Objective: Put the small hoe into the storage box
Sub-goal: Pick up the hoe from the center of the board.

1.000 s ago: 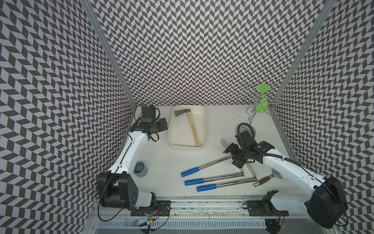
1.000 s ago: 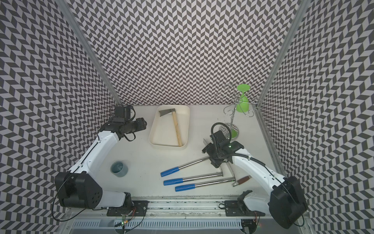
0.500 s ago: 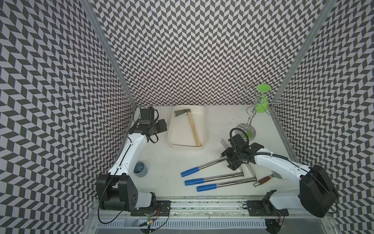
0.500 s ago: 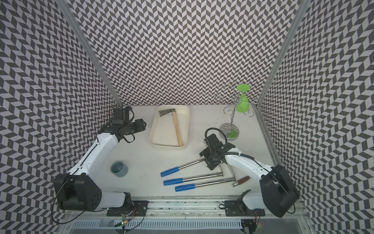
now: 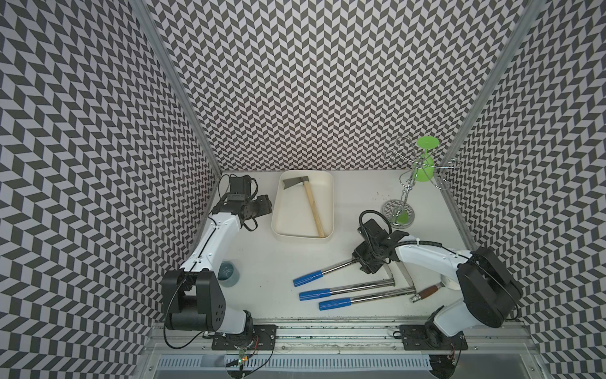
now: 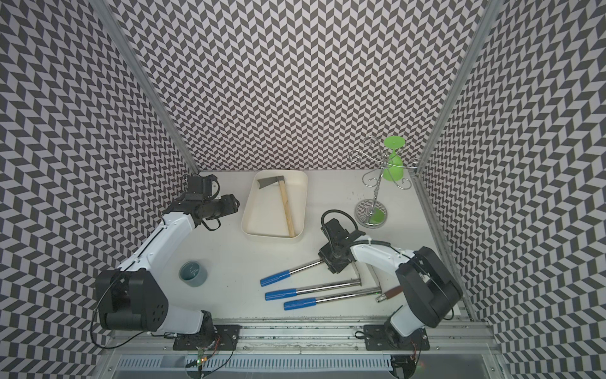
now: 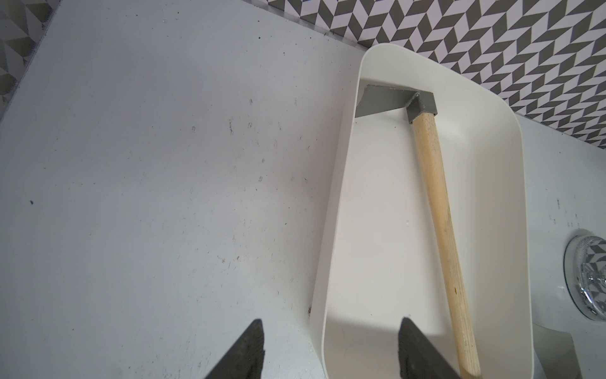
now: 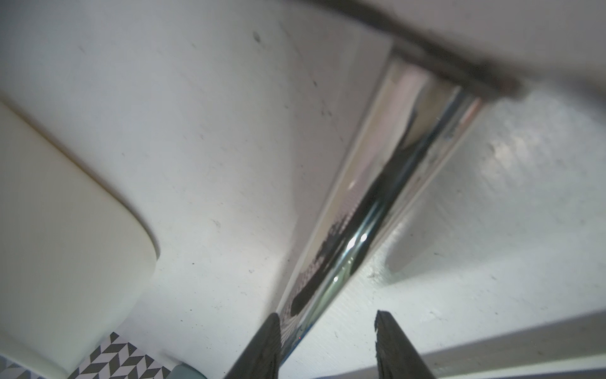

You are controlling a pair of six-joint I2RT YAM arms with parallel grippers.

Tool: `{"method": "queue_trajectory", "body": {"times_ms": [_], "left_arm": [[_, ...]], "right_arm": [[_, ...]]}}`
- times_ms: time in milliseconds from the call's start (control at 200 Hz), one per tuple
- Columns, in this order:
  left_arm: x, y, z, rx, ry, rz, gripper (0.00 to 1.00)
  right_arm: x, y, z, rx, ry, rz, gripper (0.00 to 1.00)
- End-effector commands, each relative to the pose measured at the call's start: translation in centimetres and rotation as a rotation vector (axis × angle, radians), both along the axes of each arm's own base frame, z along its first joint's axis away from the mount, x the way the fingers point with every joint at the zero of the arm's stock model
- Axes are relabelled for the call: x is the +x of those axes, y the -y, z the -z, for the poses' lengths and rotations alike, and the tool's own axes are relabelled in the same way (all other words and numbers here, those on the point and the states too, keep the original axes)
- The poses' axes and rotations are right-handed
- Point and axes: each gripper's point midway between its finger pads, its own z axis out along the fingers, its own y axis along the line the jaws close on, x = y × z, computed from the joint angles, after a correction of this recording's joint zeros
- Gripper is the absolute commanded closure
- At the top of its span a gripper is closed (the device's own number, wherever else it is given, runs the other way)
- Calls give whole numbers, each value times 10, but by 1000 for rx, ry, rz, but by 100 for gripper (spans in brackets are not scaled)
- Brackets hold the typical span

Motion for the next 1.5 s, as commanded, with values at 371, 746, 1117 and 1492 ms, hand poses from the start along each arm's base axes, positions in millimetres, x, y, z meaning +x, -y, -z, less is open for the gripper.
{"method": "queue_trajectory", "body": {"times_ms": [371,746,1117,1492], "left_arm": [[8,-7,-7,9,35,7,35],[10,-12,-5,8,31,0,34],[13,-12,-5,5,33,-4,34],[17,-15,-5,6,34,-8,34]], "right_arm": [[24,-10,6,-35,45,2,69],[22,-13,14,-36,29,-30,66],[35,-14,16,-93,34,-56,64],[38,-14,25,-133,7,-68,77]]}}
